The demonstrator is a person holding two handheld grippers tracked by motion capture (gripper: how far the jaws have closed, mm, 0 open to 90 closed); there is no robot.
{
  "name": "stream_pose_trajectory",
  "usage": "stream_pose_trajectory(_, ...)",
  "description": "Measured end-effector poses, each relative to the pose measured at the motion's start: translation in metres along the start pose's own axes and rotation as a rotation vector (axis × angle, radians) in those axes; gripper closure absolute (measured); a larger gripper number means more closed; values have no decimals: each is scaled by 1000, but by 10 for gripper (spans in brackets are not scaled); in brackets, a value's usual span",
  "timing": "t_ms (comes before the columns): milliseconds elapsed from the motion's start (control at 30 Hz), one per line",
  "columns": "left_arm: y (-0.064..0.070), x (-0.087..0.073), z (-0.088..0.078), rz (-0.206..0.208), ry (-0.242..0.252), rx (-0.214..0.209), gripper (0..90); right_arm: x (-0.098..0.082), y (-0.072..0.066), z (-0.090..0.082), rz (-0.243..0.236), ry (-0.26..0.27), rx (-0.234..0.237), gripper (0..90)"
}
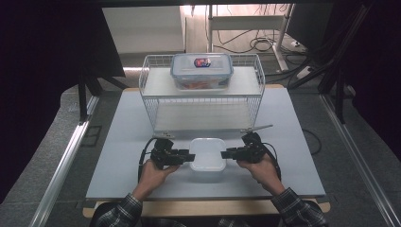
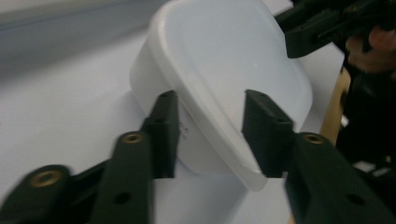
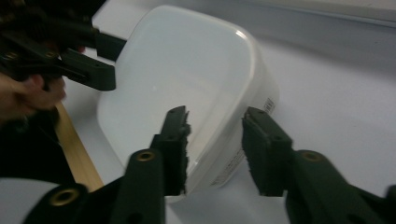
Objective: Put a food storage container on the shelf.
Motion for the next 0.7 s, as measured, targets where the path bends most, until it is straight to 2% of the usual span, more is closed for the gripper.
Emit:
stream_pose_trajectory(100, 1, 2, 0, -10, 23, 30, 678, 2, 0, -3, 6, 37, -5, 698)
stream_pose_trajectory(200, 1, 2, -1, -47, 56, 25, 719, 3, -2, -4, -24, 67, -33, 719)
stream_pose_trajectory(267, 0, 2, -3, -68, 80, 24, 763, 4, -2, -5, -19, 91, -42, 760)
stream_pose_trajectory(300, -1, 2, -3, -49, 85, 40, 793, 5, -2, -6, -14, 109, -40, 781)
stream_pose_trajectory(433, -1, 3, -2, -52, 88, 54, 794, 5, -1, -5, -42, 135, -58, 783)
stream_pose_trajectory(533, 0, 5, -3, -30, 93, 78, 793, 5, -2, -5, -65, 145, -70, 782)
stream_pose_trajectory(700, 6, 15, -11, 5, 123, 92, 792, 14, -9, -11, -111, 193, -56, 783)
Point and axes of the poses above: each handheld gripper's, and its own axes: z roughly forward along the jaws, x roughly out of its top, y roughly to its right, the point moved 5 cm from there along z, roughly forward along the jaws, and after that the axes turned 6 degrees about y, right-handed, at the moved point
